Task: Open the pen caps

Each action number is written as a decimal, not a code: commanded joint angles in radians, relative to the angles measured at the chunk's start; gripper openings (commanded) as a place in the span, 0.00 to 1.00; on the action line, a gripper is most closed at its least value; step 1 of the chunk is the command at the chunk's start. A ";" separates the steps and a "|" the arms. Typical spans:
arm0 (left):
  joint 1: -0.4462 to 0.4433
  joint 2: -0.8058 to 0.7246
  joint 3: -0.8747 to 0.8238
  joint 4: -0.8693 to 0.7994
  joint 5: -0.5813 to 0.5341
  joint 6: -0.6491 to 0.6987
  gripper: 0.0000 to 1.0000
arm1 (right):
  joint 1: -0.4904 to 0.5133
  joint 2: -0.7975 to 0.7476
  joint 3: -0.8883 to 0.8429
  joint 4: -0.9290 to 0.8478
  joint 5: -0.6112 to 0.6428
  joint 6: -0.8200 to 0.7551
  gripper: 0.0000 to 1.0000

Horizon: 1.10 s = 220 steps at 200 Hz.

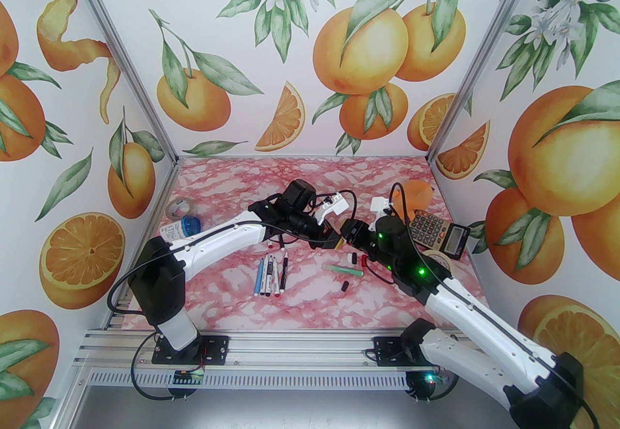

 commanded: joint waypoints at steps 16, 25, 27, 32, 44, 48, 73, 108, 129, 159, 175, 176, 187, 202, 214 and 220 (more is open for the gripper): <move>0.009 -0.088 -0.058 -0.023 -0.207 -0.143 0.18 | -0.004 0.046 0.048 -0.180 -0.002 -0.211 0.27; 0.018 -0.125 -0.108 -0.020 -0.249 -0.196 0.18 | -0.004 0.047 0.046 -0.222 -0.021 -0.252 0.30; 0.019 -0.137 -0.122 -0.013 -0.255 -0.207 0.19 | -0.004 0.048 0.045 -0.230 -0.028 -0.261 0.31; 0.021 -0.165 -0.157 0.007 -0.271 -0.232 0.20 | -0.005 0.048 0.040 -0.244 -0.045 -0.280 0.32; 0.024 -0.228 -0.233 0.037 -0.311 -0.273 0.27 | -0.005 0.053 0.028 -0.274 -0.071 -0.315 0.35; 0.023 -0.244 -0.251 0.044 -0.316 -0.280 0.28 | -0.004 0.054 0.024 -0.283 -0.078 -0.328 0.35; 0.026 -0.330 -0.360 0.084 -0.307 -0.288 0.30 | -0.001 0.084 0.018 -0.343 -0.116 -0.408 0.37; 0.025 -0.442 -0.476 0.103 -0.309 -0.250 0.30 | 0.063 0.158 0.051 -0.402 -0.066 -0.499 0.40; 0.027 -0.509 -0.519 0.092 -0.272 -0.185 0.33 | 0.118 0.234 0.095 -0.431 -0.033 -0.565 0.42; 0.026 -0.620 -0.535 -0.009 -0.310 -0.104 0.43 | 0.170 0.343 0.149 -0.439 -0.031 -0.639 0.46; 0.029 -0.678 -0.531 -0.074 -0.342 -0.087 0.43 | 0.182 0.401 0.179 -0.450 -0.015 -0.666 0.46; 0.028 -0.682 -0.531 -0.076 -0.344 -0.086 0.43 | 0.182 0.404 0.180 -0.451 -0.013 -0.669 0.46; 0.030 -0.724 -0.531 -0.103 -0.363 -0.083 0.43 | 0.184 0.443 0.198 -0.461 -0.004 -0.690 0.46; 0.034 -0.776 -0.533 -0.126 -0.389 -0.084 0.42 | 0.184 0.496 0.228 -0.495 0.023 -0.713 0.46; 0.042 -0.812 -0.533 -0.140 -0.398 -0.087 0.43 | 0.184 0.531 0.242 -0.506 0.037 -0.729 0.46; 0.045 -0.827 -0.533 -0.146 -0.401 -0.088 0.42 | 0.184 0.548 0.248 -0.512 0.040 -0.736 0.46</move>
